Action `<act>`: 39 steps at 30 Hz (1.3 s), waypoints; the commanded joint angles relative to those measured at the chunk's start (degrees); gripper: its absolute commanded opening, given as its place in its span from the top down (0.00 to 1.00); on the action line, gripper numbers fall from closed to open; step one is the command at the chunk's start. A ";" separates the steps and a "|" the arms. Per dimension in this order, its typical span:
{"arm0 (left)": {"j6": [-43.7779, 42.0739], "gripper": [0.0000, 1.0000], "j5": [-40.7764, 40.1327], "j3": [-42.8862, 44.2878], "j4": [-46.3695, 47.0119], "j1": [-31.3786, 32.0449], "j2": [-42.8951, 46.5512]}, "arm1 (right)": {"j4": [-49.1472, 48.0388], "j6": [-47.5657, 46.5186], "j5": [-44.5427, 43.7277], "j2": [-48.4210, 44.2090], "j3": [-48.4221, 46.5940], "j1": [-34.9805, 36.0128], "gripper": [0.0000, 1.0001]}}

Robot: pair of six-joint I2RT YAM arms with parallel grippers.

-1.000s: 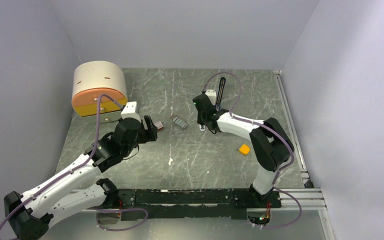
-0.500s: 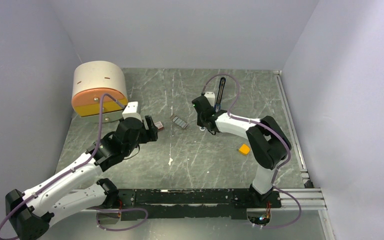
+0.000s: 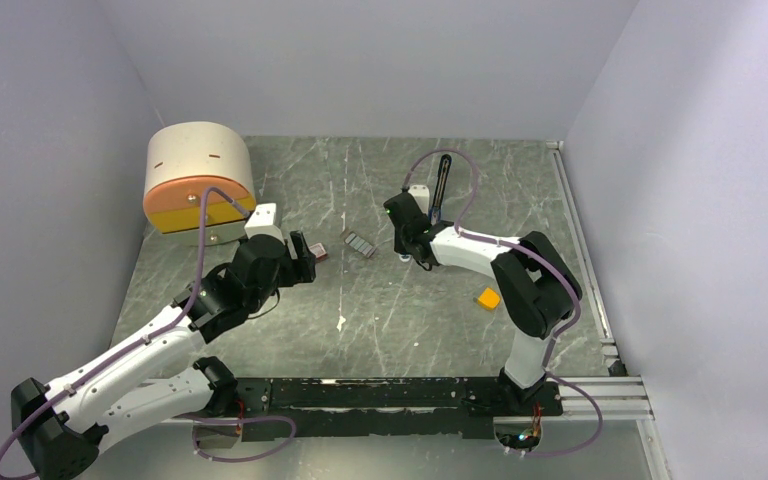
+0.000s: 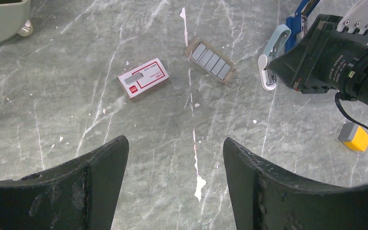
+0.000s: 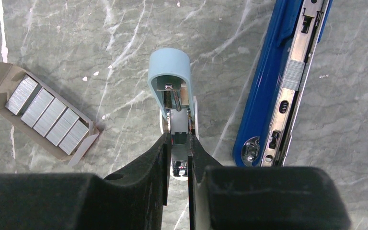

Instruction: Load the staples into the stapler

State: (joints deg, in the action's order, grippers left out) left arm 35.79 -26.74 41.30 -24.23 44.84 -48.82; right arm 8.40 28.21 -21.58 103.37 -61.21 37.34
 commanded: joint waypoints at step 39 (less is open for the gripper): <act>0.45 0.23 -0.50 -0.17 0.76 0.16 0.57 | -3.02 -0.34 -0.38 -0.35 1.74 -0.32 0.82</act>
State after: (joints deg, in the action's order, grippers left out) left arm 35.81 -26.76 41.30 -24.23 44.84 -48.80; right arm 6.70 28.05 -21.15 102.15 -59.44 37.34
